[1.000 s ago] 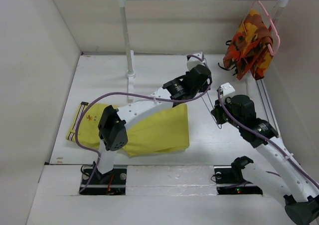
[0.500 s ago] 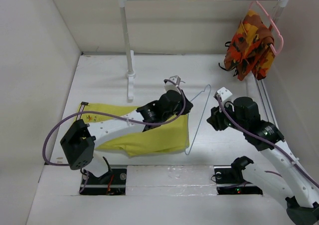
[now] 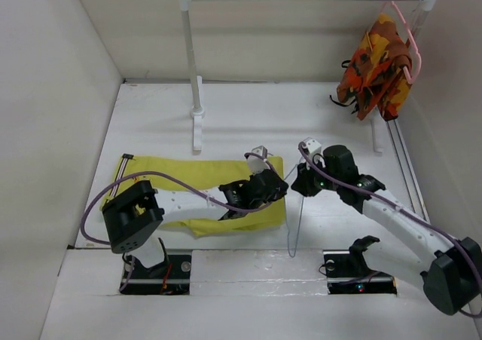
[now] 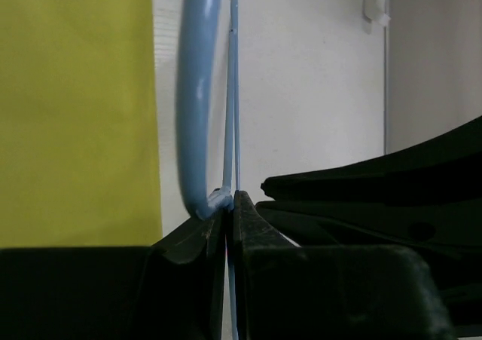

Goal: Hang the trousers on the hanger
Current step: Place trousers on hanger

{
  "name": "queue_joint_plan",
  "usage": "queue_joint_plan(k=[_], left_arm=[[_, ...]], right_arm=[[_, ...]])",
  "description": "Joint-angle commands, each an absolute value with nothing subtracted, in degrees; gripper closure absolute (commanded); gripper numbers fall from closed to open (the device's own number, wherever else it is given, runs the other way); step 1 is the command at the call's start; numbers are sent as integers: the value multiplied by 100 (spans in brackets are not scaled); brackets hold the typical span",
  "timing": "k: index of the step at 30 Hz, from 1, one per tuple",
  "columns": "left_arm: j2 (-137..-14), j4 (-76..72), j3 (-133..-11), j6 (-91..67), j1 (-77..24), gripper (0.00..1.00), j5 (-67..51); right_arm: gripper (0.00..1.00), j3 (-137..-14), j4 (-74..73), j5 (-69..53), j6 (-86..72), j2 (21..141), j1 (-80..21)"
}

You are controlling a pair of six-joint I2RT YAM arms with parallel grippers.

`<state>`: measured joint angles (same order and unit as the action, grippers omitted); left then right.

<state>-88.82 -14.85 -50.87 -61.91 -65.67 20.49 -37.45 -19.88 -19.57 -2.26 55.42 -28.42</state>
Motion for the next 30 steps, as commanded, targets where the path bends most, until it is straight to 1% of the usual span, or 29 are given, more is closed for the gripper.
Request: queue_joint_plan(k=[1, 2, 5, 10, 11, 12, 13, 14, 17, 20, 21, 22, 23, 24, 26, 30], left_arm=[[-9043, -1196, -5247, -6899, -6618, 100, 2882], [-9131, -1187, -5238, -6960, -6618, 100, 2935], [-9228, -1143, -5116, -7101, -6618, 100, 3120], [-9281, -1090, -4869, -7207, -6618, 100, 3375], [-9290, -1038, -4869, -7216, -6618, 100, 3392], [-9264, -941, -4869, -7198, -6618, 100, 3480], [-9255, -914, -4869, -7172, -6618, 100, 3524], [-9237, -888, -4869, -7154, -6618, 100, 3551], [-9255, -800, -4904, -7005, -6618, 100, 3673], [-9299, -677, -4948, -6909, -6618, 100, 3753], [-9290, -677, -4922, -6873, -6618, 100, 3788], [-9290, -685, -4904, -6830, -6618, 100, 3788], [-9290, -677, -4896, -6751, -6566, 100, 3797], [-9281, -642, -4887, -6715, -6565, 100, 3849], [-9246, -519, -4896, -6662, -6565, 100, 3885], [-9088, -360, -4773, -6470, -6452, 100, 4025]], right_arm=[[76, -3587, -898, -2206, -482, 5905, -2848], [67, -3516, -722, -2250, -553, 5993, -2848], [57, -3323, -142, -2321, -843, 6415, -2848], [47, -2928, 798, -2206, -1466, 7047, -2953], [44, -2901, 878, -2163, -1520, 7136, -3031], [36, -2848, 914, -2058, -1590, 7311, -3145], [36, -2804, 1027, -2048, -1634, 7399, -3146], [31, -2769, 1150, -2065, -1696, 7496, -3233], [25, -2655, 1546, -2109, -1995, 7926, -3400], [25, -2602, 2072, -2276, -2276, 8278, -3541], [28, -2602, 2170, -2329, -2337, 8331, -3542], [37, -2602, 2223, -2373, -2399, 8349, -3542], [65, -2610, 2215, -2347, -2408, 8350, -3594], [81, -2619, 2145, -2303, -2417, 8245, -3595], [100, -2645, 1961, -2136, -2347, 8034, -3543], [100, -2795, 821, -1942, -2057, 7218, -3305]])
